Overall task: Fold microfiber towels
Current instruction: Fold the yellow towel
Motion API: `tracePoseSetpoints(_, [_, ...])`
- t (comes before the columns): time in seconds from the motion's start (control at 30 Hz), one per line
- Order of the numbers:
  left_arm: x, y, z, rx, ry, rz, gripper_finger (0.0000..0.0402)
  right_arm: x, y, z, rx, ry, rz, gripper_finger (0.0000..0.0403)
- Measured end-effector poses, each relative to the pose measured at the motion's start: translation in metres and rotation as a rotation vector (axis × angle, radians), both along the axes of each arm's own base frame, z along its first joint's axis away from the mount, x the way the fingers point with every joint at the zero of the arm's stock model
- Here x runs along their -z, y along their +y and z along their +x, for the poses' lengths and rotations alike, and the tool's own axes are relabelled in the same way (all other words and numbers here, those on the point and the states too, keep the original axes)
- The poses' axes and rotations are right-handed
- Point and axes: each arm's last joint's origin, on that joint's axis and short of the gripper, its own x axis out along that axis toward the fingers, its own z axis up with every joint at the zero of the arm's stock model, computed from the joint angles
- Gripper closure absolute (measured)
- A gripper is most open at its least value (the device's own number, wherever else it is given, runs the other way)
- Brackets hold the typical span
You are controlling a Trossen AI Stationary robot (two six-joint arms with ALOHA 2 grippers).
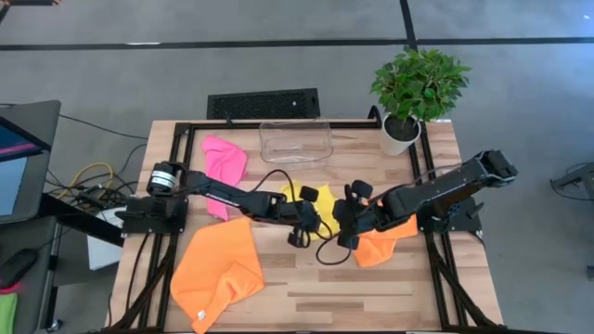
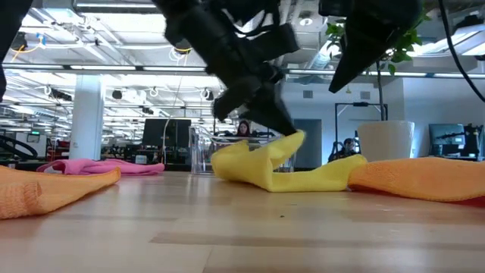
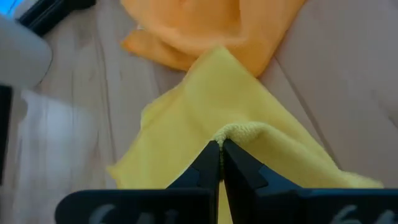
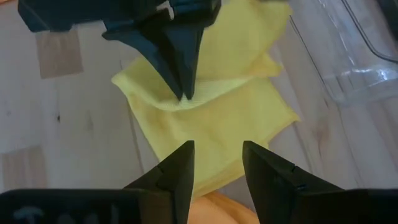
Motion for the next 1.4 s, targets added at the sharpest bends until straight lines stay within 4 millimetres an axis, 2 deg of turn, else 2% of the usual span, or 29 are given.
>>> tracePoseSetpoints(0.3, [-0.001, -0.001, 0.033, 0.077, -0.026, 0.063, 0.0401, -0.002, 0.006, -0.010, 0.008, 0.032, 0.006, 0.0243])
tracePoseSetpoints(0.7, [-0.002, 0.012, 0.038, 0.052, -0.023, 0.008, 0.0396, -0.014, 0.013, -0.024, 0.004, -0.005, 0.008, 0.0243])
tracePoseSetpoints(0.87, [-0.002, 0.012, 0.038, 0.048, -0.027, 0.003, 0.0364, -0.013, 0.013, -0.024, 0.004, -0.003, 0.007, 0.0243])
tracePoseSetpoints(1.2, [-0.003, 0.012, 0.038, 0.033, -0.031, -0.012, 0.0260, -0.014, 0.013, -0.024, 0.004, -0.004, 0.008, 0.0243])
tracePoseSetpoints(1.4, [-0.005, 0.012, 0.034, -0.011, -0.008, -0.049, 0.0236, -0.013, 0.013, -0.024, 0.004, -0.003, 0.007, 0.0243])
